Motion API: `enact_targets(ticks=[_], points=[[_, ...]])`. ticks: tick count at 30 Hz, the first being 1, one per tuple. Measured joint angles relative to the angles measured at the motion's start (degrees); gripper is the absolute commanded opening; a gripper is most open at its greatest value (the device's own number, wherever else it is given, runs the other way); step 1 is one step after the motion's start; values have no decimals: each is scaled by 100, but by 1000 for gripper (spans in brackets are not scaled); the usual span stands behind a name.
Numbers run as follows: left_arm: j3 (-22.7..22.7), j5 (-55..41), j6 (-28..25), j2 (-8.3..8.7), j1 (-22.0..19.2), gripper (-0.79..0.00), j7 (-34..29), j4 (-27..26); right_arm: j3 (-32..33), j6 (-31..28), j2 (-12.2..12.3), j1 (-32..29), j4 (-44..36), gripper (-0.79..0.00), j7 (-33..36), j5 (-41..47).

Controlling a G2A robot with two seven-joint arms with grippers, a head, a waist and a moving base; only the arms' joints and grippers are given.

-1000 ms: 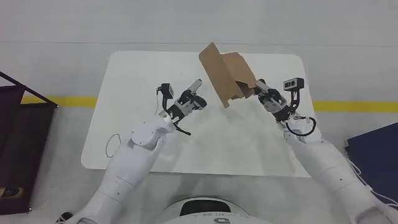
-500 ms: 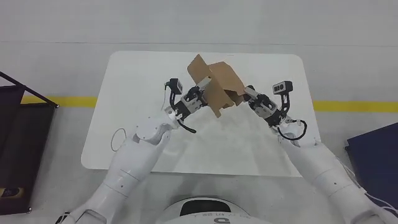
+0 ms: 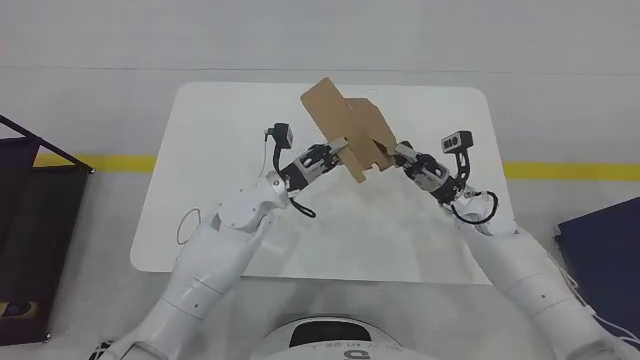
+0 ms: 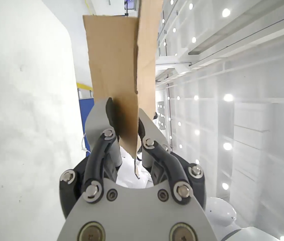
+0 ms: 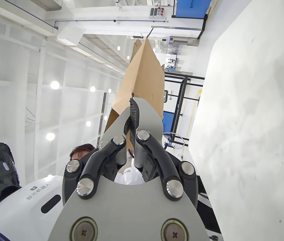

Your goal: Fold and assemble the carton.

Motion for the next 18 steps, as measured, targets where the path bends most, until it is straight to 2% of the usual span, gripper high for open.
enact_targets(ticks=[8, 9, 11, 12, 13, 18], points=[[-60, -55, -18, 15, 78, -785, -96, -101, 229, 73, 11, -89, -174, -785, 70, -273], [-84, -185, -41, 15, 91, -785, -147, -104, 249, 85, 6, -94, -198, -646, 70, -291], [-130, -419, -69, 13, 107, -785, -223, -104, 276, 92, -3, -97, -225, -483, 59, -309], [-167, -570, -82, 13, 115, -785, -262, -100, 291, 93, -11, -97, -240, -360, 48, -317], [-196, -667, -88, 13, 121, -785, -285, -96, 302, 91, -17, -97, -248, 0, 37, -320], [-340, -959, -158, 29, 170, -785, -423, -114, 339, 67, -61, -96, -281, 0, -29, -304]])
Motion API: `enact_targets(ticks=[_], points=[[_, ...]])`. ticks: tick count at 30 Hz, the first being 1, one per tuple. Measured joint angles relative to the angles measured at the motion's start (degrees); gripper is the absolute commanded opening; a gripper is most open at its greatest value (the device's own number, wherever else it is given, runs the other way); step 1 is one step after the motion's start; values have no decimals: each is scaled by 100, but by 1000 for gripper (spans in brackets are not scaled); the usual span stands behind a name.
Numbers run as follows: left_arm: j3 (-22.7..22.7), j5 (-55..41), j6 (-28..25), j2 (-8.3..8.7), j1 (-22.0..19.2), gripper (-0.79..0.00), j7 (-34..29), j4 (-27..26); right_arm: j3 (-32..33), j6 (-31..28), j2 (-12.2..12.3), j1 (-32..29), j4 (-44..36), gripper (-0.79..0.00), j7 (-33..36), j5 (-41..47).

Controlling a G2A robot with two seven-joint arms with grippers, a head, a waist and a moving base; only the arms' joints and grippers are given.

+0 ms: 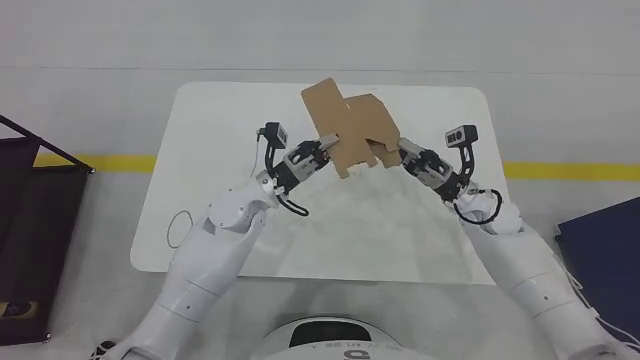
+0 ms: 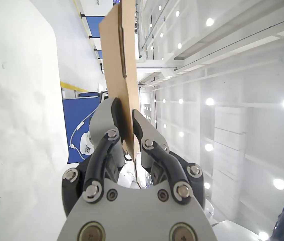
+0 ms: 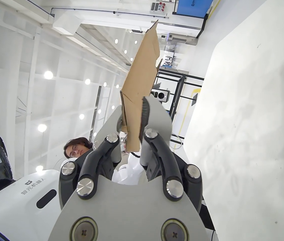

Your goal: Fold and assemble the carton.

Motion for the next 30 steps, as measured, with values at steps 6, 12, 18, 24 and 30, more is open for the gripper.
enact_targets(ticks=[6, 12, 18, 24, 30], points=[[-100, -104, -182, 21, 63, -785, -202, -50, 8, 22, -52, -5, 6, 0, -24, -16], [-43, 554, -283, 43, 18, -785, -144, -53, 35, 0, -86, -105, -115, 0, 36, -27], [53, 1166, -409, 51, 23, -785, 5, -122, 133, -30, -96, -219, -298, 0, 37, -203], [27, 1110, -444, 64, 88, -785, -32, -173, 163, 87, -119, -245, -347, -108, 26, -353], [-18, 1038, -461, 80, 149, -785, -74, -207, 180, 159, -151, -201, -334, -539, 157, -331]])
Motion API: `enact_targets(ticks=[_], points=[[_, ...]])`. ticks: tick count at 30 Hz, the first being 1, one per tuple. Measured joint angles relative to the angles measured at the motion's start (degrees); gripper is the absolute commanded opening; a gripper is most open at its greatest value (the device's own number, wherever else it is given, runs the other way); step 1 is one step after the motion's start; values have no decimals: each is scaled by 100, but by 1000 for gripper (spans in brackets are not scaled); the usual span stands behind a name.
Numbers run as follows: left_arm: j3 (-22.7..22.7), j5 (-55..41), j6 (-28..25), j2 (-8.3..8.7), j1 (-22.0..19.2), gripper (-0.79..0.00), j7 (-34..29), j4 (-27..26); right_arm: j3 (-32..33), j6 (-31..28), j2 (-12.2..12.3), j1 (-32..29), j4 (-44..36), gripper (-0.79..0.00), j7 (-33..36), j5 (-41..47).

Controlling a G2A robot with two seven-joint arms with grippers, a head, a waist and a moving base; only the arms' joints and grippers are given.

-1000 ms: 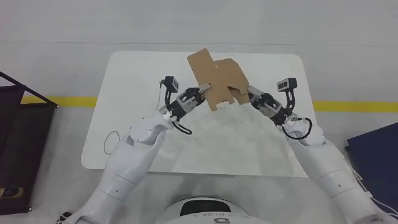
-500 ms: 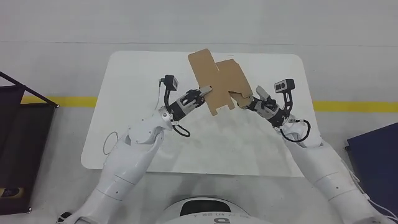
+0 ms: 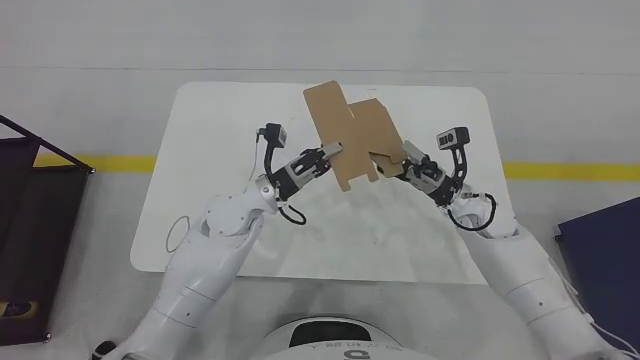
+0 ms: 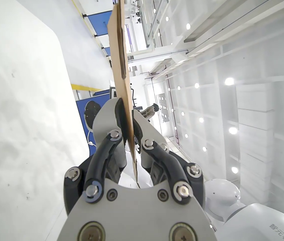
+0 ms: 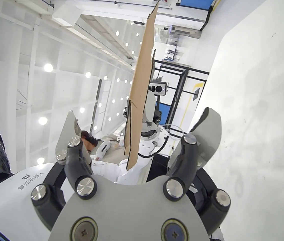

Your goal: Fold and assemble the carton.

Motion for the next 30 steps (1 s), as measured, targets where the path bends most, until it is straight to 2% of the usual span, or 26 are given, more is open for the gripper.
enact_targets(ticks=[2, 3, 4, 9, 10, 11, 12, 19, 22, 26, 30], points=[[-10, 0, -2, 5, 11, -785, -11, -6, -2, 15, -12, 16, 15, -622, 25, -3], [-17, 13, -4, 9, 15, -785, -22, -6, -6, 24, -20, 28, 29, -686, 32, -16], [-21, 32, -5, 12, 15, -785, -33, -6, -11, 30, -27, 38, 43, -785, 33, -30], [-51, 95, -22, 29, 13, -785, -90, -7, -30, 49, -65, 88, 140, -785, 18, -87], [-68, 70, -28, 32, 12, -739, -101, 2, -30, 49, -70, 94, 157, -785, 23, -99], [-89, 17, -30, 35, 9, -345, -117, 17, -28, 46, -75, 98, 174, -785, 30, -105], [-124, -69, -24, 40, -1, 0, -155, 41, -22, 42, -81, 100, 194, -785, 40, -104], [-394, -360, -80, 83, -18, 0, -278, 126, 114, -71, -106, 104, 296, -785, 36, 17], [-599, -528, -96, 107, 20, 0, -194, 205, 271, -171, -123, 104, 365, -785, -4, 427], [-928, -643, -117, 158, 118, 0, -144, 317, 403, -4, -206, 71, 456, -785, 237, 1835], [-1262, -683, -206, 213, 264, 0, -117, 354, 423, 532, -347, 141, 796, -785, 726, 3528]])
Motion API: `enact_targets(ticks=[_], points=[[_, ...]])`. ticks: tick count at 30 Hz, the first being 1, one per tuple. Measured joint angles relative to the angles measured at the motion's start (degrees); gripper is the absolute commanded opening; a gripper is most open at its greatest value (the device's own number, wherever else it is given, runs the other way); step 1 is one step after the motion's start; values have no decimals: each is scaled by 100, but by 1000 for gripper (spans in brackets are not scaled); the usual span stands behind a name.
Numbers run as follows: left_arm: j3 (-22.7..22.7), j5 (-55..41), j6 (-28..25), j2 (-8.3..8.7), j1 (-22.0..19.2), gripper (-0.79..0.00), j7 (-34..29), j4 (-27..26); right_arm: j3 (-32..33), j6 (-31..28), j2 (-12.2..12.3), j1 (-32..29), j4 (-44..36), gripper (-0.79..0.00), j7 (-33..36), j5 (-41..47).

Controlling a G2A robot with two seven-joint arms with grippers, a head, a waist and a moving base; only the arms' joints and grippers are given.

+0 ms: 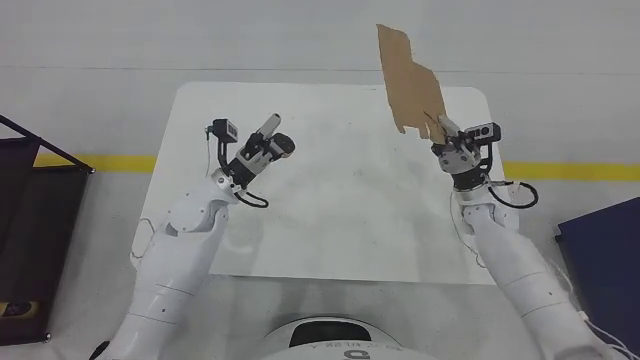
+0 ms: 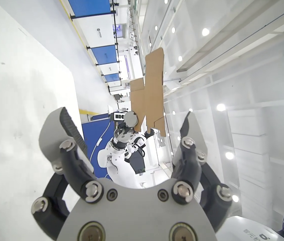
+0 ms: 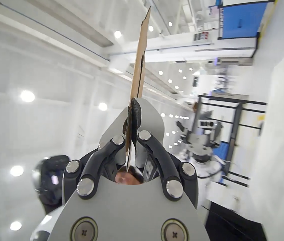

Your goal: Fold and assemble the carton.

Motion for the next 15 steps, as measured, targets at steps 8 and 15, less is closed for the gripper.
enact_targets(ticks=[8, 15], points=[[-243, -71, -111, 36, 118, 0, 23, -46, -191, 2607, -328, 115, 327, -785, 851, 3213], [-242, -71, -109, 35, 117, 0, 23, -46, -428, 5522, -571, 204, 451, -785, 765, 5559]])
